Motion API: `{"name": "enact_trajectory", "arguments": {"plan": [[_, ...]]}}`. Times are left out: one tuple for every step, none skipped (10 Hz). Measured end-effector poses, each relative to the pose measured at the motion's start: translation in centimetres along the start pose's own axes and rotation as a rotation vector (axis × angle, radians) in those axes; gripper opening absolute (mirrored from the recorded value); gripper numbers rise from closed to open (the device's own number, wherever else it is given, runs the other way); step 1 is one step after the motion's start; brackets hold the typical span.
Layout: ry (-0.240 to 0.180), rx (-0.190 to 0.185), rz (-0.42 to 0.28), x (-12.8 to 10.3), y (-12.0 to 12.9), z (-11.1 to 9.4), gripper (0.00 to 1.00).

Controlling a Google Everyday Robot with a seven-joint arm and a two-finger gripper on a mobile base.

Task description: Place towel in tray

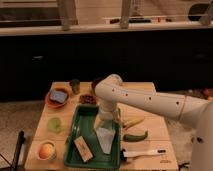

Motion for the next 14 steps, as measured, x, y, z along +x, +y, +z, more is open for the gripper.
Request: {"name": "enact_trajectory", "arguments": {"plan": [[0.0,0.001,-0.004,0.01,-0.01,-0.01,0.8],[0.0,0.002,-0.008,-0.08,0.12,0.0,0.8],[0.001,0.002,-0.015,-0.13,0.14,-0.04,0.8],[0.006,0.004,-0.024,-0.12,0.15,-0.12,0.8],[0.01,0.006,-0.03,-0.11,0.22,-0.24,0.8],[0.012,0.007,-0.032,-0.14,0.3,-0.34,0.8],[0.013,0.007,-0.036,-0.16,0.37,-0.4,0.8],[0.015,0.008,-0.041,-0.14,0.36,-0.52,0.8],[0.016,0.009,-0.044,-0.13,0.39,-0.59,0.8],[0.018,0.01,-0.048,-0.13,0.39,-0.69,0.8],[0.019,0.011,-0.05,-0.14,0.45,-0.73,0.8],[0.019,0.011,-0.049,-0.14,0.48,-0.73,0.8],[0.019,0.011,-0.05,-0.13,0.44,-0.73,0.8],[0.019,0.011,-0.05,-0.12,0.44,-0.73,0.8]]}}
